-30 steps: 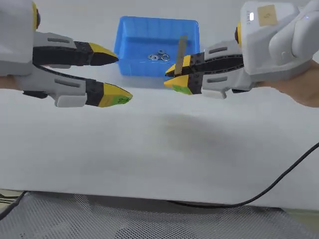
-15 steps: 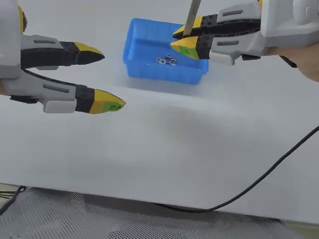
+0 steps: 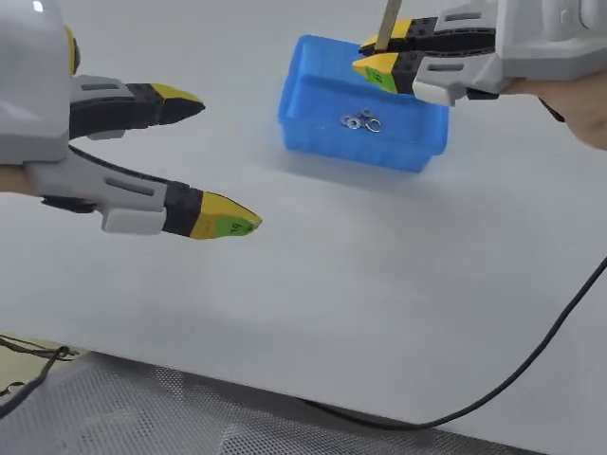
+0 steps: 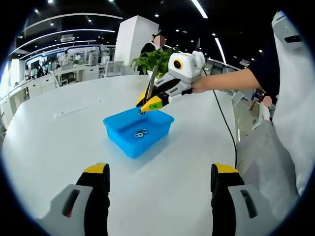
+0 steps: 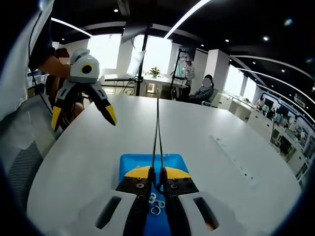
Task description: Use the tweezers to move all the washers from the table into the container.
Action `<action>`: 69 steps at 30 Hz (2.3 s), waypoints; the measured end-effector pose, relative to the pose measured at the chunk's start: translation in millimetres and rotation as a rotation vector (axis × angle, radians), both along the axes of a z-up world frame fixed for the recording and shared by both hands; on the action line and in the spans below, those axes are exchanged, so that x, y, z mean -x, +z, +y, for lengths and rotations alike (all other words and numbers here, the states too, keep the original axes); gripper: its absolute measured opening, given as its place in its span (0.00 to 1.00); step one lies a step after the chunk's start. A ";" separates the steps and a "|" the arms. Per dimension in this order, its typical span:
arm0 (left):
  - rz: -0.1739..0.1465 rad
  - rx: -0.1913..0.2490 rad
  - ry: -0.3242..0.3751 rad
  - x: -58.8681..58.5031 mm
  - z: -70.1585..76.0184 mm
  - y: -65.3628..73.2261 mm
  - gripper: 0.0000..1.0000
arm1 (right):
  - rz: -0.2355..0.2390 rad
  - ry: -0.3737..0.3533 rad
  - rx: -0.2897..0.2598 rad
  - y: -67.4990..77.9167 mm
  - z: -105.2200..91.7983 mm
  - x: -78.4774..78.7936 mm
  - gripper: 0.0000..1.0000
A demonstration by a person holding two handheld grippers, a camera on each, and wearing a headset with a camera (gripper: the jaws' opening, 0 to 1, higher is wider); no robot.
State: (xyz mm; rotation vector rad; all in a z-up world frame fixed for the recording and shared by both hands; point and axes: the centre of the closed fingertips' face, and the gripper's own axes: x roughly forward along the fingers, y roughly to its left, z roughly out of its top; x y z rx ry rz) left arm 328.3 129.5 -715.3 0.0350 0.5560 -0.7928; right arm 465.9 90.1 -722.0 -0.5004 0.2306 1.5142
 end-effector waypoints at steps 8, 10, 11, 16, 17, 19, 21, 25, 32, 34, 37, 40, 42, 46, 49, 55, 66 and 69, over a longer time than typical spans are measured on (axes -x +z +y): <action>0.046 -0.012 0.025 5.5 10.0 -12.0 0.94 | 0.046 -0.016 0.027 -31.4 2.9 0.6 0.10; 0.046 -0.013 0.029 5.7 10.8 -12.8 0.95 | 0.053 -0.020 0.026 -34.1 2.7 1.0 0.10; 0.049 -0.011 0.030 5.8 10.5 -13.2 0.95 | 0.054 -0.020 0.029 -35.3 2.6 0.7 0.10; 0.050 -0.011 0.025 4.3 7.9 -14.4 0.97 | 0.058 -0.030 0.039 -39.5 0.2 -1.9 0.10; 0.050 -0.010 0.024 3.9 7.5 -14.5 0.98 | 0.063 -0.031 0.039 -39.8 0.1 -2.2 0.10; 0.052 -0.008 0.024 3.0 6.6 -14.8 0.98 | 0.060 -0.032 0.044 -41.0 -0.2 -3.0 0.10; 0.050 -0.003 0.025 2.1 6.2 -14.1 0.98 | 0.063 -0.033 0.047 -42.6 -0.4 -3.3 0.10; 0.038 0.000 0.030 -1.5 9.0 -11.8 0.98 | 0.068 -0.036 0.049 -44.8 -0.3 -3.3 0.10; 0.043 -0.006 0.029 -2.0 12.9 -12.3 0.98 | 0.072 -0.039 0.051 -46.7 0.4 -3.8 0.10; 0.046 -0.008 0.025 -0.8 12.2 -12.8 0.98 | 0.074 -0.038 0.051 -46.8 0.5 -3.4 0.10; 0.050 -0.011 0.023 0.1 12.3 -13.6 0.98 | 0.070 -0.033 0.054 -46.4 0.4 -2.3 0.10; 0.049 -0.008 0.023 0.2 11.4 -12.6 0.98 | 0.061 -0.034 0.048 -42.5 0.8 -2.0 0.09; 0.045 -0.014 0.024 -0.2 11.2 -12.1 0.99 | 0.044 -0.039 0.053 -40.5 0.0 -4.2 0.09; 0.034 -0.014 0.025 -2.6 10.2 -8.9 0.99 | 0.015 -0.041 0.074 -28.6 -1.7 -6.2 0.08; 0.016 0.006 0.042 -8.6 10.1 -2.9 0.99 | 0.001 -0.030 0.061 -13.4 -3.3 -5.2 0.08; -0.048 0.021 0.055 -22.7 9.8 11.4 0.96 | -0.020 -0.030 0.031 19.5 -8.3 2.0 0.08; -0.134 0.024 -0.042 -27.6 -21.3 45.2 0.88 | 0.022 0.064 0.078 34.0 -31.9 69.5 0.08; -0.188 0.029 -0.099 -24.6 -35.3 54.5 0.80 | 0.044 0.101 0.147 23.1 -41.0 89.0 0.08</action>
